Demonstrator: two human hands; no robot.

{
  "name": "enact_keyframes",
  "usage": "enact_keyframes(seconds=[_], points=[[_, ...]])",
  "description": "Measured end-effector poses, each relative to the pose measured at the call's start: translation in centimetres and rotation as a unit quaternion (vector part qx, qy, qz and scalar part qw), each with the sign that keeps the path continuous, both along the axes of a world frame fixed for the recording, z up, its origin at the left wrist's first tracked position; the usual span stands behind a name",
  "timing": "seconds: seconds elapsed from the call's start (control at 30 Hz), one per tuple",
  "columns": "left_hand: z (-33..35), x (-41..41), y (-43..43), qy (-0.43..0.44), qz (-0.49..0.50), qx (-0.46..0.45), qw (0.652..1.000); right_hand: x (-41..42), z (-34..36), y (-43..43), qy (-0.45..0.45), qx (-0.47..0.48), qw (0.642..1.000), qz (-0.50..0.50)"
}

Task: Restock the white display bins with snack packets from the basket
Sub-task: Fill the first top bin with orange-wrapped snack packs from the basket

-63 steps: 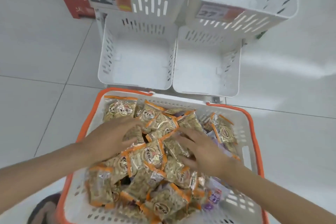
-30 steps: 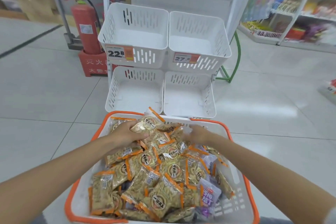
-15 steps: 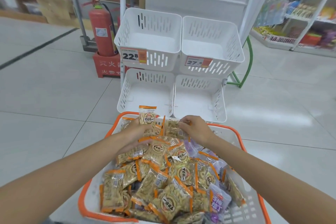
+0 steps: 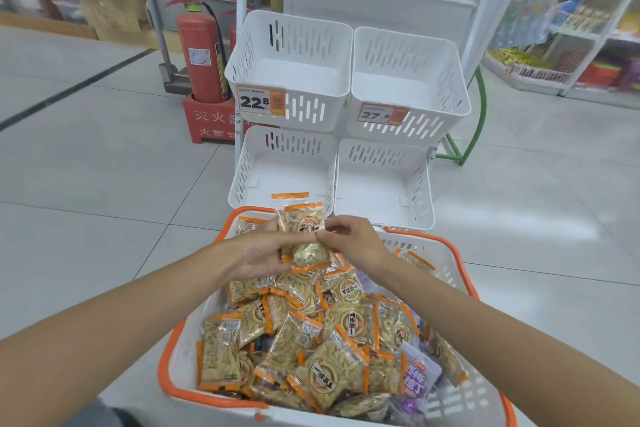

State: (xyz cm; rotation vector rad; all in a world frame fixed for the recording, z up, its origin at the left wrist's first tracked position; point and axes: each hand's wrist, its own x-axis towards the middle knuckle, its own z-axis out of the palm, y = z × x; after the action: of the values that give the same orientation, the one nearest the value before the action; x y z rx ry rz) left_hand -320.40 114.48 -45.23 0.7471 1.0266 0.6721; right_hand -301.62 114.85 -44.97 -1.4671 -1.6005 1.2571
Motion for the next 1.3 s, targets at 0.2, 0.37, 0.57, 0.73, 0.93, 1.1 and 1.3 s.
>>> enact_keyframes(seconds=[0.2, 0.37, 0.57, 0.73, 0.93, 1.1, 1.3], points=[[0.2, -0.1, 0.7, 0.020, 0.003, 0.015, 1.000, -1.9, 1.5, 0.6, 0.055, -0.035, 0.998, 0.005], [0.2, -1.5, 1.4, 0.060, 0.023, 0.045, 0.997, -2.0, 1.4, 0.8, 0.089, -0.068, 0.992, 0.053], [-1.7, -5.3, 1.5, 0.097, 0.070, 0.006, 0.993, 0.1, -5.5, -0.1, -0.370, -0.039, 0.919, 0.130], [-2.2, -6.2, 1.2, 0.100, 0.068, -0.012, 0.993, -0.4, -5.9, -0.9, -0.273, 0.025, 0.959, 0.075], [-2.1, -5.5, 0.9, 0.088, 0.085, -0.017, 0.992, -3.1, -5.1, -0.9, -0.209, -0.087, 0.966, 0.124], [-2.6, -5.4, 0.7, 0.103, 0.108, -0.007, 0.989, -3.8, -6.8, -1.4, -0.249, 0.045, 0.961, 0.111], [-2.5, -6.8, 1.7, 0.075, 0.130, -0.017, 0.989, -3.6, -1.0, 0.0, -0.024, 0.056, 0.997, 0.055]])
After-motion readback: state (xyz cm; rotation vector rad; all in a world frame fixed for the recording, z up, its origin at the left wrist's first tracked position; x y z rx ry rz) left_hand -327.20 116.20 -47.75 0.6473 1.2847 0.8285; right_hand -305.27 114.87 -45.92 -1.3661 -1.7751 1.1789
